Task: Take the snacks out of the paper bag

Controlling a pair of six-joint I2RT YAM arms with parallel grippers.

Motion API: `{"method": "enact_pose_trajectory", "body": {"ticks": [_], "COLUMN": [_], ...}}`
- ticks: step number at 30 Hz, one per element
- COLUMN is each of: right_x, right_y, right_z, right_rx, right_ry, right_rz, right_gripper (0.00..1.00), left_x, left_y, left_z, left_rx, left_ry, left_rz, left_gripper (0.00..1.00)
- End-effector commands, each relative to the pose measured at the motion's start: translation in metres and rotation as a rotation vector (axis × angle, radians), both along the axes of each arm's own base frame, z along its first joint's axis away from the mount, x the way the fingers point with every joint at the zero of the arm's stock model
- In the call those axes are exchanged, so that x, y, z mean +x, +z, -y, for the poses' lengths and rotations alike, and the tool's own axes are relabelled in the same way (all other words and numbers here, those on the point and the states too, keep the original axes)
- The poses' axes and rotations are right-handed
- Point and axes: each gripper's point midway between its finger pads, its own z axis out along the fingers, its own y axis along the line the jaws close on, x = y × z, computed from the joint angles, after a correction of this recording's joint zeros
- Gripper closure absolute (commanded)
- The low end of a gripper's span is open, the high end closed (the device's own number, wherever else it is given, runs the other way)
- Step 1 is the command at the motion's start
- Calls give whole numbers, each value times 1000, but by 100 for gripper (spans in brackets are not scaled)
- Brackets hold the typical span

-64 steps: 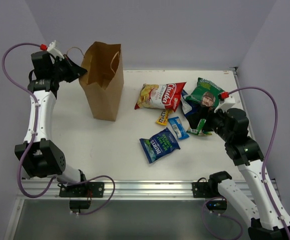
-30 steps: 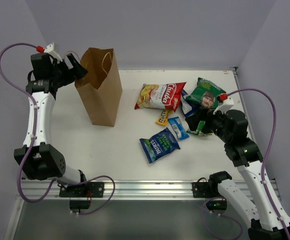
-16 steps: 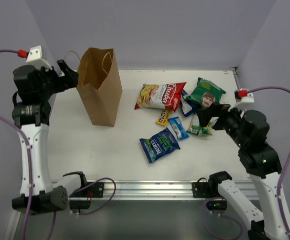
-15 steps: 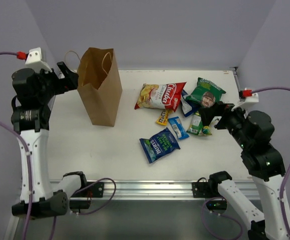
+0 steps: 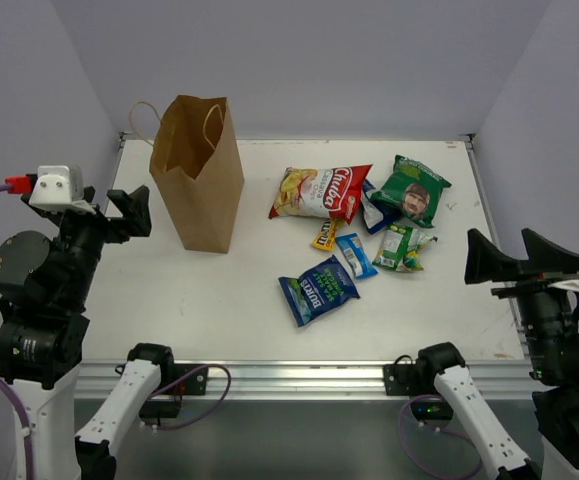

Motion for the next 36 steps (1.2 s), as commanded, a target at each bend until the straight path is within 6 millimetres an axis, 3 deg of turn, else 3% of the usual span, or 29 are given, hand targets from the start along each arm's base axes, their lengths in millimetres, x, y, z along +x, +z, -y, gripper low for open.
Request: {"method": "enact_pose_trajectory", "body": {"ticks": [1, 6, 10, 18, 30, 36], "right_x": [-15, -42, -46, -39, -43, -31], "right_y": [18, 31, 33, 25, 21, 11], "right_z": [17, 30, 34, 21, 17, 8], "right_rx": [-30, -32, -40, -43, -38, -31], "right_ry": [-68, -103, -121, -56, -31, 2], "right_rz": [103, 215, 231, 214, 210, 175], "right_gripper": [1, 1, 1, 1, 1, 1], "left_x": [-15, -22, -20, -16, -17, -13], "left_y": [1, 0, 0, -10, -13, -20], "left_z": [-12, -20, -16, -14, -6, 3], "left_rx": [18, 16, 15, 13, 13, 17], "left_ry": [58, 95, 80, 69, 24, -23], "left_rz": [-2, 11, 11, -4, 6, -9], "left_gripper": [0, 0, 0, 0, 0, 0]}}
